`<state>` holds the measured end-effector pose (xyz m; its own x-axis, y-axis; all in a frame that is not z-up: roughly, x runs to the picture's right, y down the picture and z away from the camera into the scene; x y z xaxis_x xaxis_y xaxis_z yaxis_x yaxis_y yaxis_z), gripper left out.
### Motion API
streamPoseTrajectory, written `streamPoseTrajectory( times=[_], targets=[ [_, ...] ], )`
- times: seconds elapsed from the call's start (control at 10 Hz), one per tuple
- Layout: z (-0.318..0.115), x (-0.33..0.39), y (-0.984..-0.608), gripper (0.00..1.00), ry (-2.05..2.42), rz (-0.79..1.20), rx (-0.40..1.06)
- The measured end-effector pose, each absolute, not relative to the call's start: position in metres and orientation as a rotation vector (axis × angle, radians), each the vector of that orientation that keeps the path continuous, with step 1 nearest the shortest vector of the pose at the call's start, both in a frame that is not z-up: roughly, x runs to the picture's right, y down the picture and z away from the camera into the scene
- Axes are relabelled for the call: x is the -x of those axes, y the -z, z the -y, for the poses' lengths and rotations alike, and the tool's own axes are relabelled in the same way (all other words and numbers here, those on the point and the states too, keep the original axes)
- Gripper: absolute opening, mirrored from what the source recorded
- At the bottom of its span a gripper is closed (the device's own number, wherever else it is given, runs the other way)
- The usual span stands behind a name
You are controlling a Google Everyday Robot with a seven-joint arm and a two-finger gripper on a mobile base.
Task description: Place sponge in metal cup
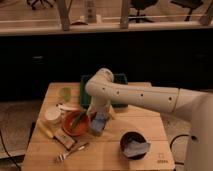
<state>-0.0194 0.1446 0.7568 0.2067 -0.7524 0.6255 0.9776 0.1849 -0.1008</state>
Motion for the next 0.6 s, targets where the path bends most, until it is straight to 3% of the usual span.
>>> streamPoseTrajectory(
  times=[0.6],
  targets=[
    [-0.1469,0.0188,-0.7590,0.80,1.295,0.508,0.550]
  ],
)
